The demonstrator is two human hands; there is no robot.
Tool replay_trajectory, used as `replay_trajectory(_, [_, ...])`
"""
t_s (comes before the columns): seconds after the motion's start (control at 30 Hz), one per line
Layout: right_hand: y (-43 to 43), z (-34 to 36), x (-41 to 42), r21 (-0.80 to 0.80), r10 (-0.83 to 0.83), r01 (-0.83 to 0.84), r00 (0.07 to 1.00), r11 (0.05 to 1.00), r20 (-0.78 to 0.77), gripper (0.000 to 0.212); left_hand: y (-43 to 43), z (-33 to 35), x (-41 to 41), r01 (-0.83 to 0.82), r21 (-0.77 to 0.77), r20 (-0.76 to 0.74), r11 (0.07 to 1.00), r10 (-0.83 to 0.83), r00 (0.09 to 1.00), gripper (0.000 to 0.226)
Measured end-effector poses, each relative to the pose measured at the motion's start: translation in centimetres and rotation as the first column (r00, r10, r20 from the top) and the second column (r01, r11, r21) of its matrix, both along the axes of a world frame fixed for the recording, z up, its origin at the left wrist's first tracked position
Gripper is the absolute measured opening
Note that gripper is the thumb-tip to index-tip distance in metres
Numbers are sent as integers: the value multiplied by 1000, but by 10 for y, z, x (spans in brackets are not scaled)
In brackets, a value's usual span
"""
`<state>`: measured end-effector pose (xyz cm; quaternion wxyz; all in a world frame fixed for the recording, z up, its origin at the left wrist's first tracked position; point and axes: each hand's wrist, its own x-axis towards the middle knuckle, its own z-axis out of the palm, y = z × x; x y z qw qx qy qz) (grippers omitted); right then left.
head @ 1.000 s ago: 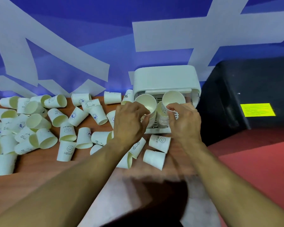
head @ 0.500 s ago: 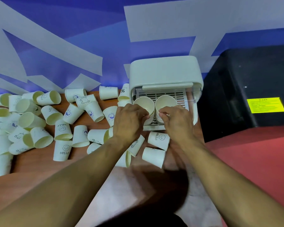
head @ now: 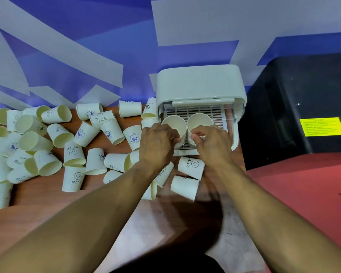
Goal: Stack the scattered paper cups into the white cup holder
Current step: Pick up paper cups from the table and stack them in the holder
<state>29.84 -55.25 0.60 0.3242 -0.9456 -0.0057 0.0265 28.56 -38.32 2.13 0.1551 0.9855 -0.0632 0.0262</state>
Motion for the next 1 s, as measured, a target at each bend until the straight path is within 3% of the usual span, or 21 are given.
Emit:
replay_trajectory(0.13, [3, 9, -2, -15, 16, -16, 1000, 1000, 19, 11, 1, 2, -2, 6, -50, -17, 999, -6, 1000, 17])
replay_trajectory(0.33, [14, 37, -24, 48, 31, -44, 971, 998, 238, 21, 18, 21, -25, -35, -245, 96, 969, 60, 994, 33])
replay_trajectory(0.77, [118, 83, -90, 122, 243, -279, 938, 953, 246, 21, 113, 44, -124, -235, -242, 179, 942, 281, 943, 26])
replay_trajectory(1.0, [203, 92, -116, 137, 430, -464, 876, 875, 218, 18, 194, 53, -179, -453, -224, 199, 863, 496, 845, 21])
